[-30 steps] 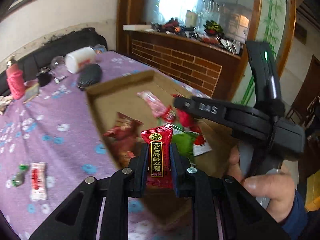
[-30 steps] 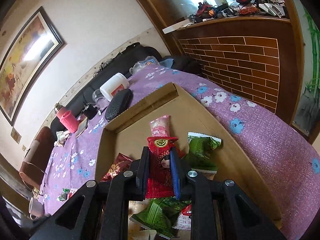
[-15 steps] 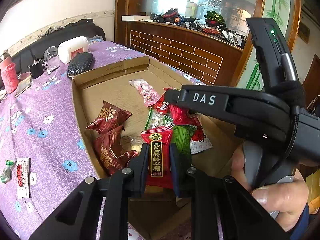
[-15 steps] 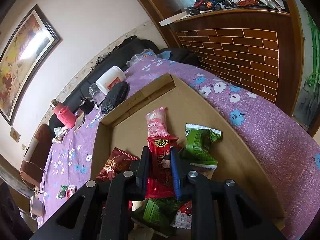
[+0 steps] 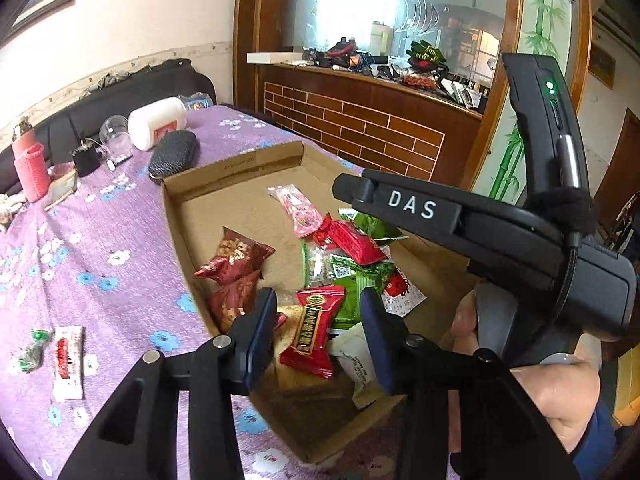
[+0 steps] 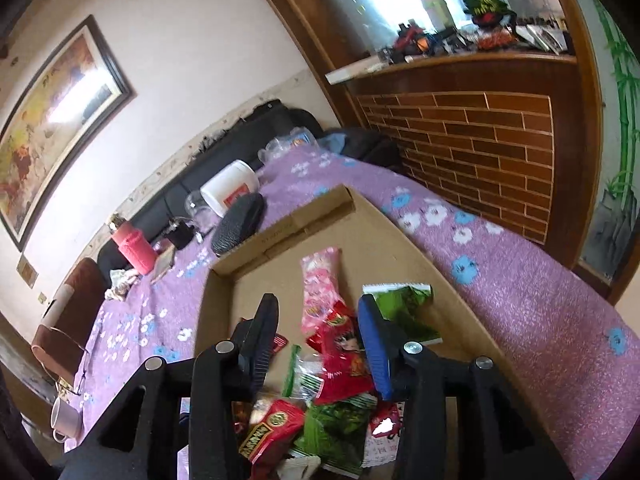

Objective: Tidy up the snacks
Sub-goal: 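Open the left tool over the tray while the right tool releases its candy, then move the right tool to the red-and-white packet on the table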

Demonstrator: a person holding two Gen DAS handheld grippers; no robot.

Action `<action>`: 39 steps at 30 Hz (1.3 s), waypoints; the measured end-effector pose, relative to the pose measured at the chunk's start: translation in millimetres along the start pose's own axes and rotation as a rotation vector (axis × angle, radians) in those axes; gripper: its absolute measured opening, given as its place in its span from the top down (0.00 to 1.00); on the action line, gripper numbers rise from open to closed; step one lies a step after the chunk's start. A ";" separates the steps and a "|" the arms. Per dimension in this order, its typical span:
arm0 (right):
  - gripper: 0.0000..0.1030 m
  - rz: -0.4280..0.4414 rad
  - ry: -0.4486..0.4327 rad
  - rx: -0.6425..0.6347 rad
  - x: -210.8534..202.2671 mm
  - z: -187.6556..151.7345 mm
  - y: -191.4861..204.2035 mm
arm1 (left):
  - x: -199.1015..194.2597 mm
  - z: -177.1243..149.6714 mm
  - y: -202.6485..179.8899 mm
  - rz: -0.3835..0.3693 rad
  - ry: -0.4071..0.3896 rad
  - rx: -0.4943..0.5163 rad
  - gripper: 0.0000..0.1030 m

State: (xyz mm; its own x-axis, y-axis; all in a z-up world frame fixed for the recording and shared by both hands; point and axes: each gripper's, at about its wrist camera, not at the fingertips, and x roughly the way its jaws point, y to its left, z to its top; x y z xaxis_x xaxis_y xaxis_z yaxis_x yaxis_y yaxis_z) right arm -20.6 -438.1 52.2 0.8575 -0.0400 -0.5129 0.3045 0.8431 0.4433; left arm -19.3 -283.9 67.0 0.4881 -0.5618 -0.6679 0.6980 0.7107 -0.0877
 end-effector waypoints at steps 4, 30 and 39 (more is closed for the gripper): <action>0.57 0.026 -0.025 -0.051 -4.9 -1.7 11.7 | -12.3 -0.5 7.9 0.051 -0.029 0.001 0.59; 0.57 0.052 -0.072 -0.269 -9.0 -23.2 55.4 | -80.9 -17.2 95.5 0.425 -0.182 -0.015 0.59; 0.57 0.034 -0.064 -0.277 -5.1 -25.8 58.7 | -85.7 -25.3 118.3 0.461 -0.170 -0.034 0.59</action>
State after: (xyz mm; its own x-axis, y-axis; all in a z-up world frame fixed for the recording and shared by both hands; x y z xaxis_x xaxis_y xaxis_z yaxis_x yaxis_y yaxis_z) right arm -17.8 -374.6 62.0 0.8924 -0.0351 -0.4499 0.1573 0.9586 0.2372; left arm 8.2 -141.0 95.1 0.8226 -0.2449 -0.5132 0.3735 0.9133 0.1628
